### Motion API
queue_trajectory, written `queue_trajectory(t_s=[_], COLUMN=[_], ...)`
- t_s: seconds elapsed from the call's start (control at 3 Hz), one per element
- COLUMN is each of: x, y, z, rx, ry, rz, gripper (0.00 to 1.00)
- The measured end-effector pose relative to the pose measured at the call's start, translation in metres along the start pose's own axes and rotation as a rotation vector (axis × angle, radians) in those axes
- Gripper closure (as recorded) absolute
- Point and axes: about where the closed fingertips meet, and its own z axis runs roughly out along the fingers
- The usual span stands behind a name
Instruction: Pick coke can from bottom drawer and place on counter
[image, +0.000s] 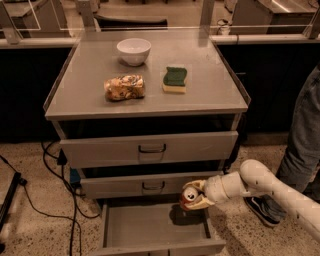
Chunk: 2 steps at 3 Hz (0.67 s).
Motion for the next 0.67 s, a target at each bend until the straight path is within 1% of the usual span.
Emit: queue_trajectory(t_s=[0.33,0.67], x=[-0.063,-0.137], y=[0.006,0.0], z=[-0.046,-0.1], rx=[0.027,0.07], ry=[-0.01,0.005], rz=[-0.041,-0.068], gripper=[1.0,1.0])
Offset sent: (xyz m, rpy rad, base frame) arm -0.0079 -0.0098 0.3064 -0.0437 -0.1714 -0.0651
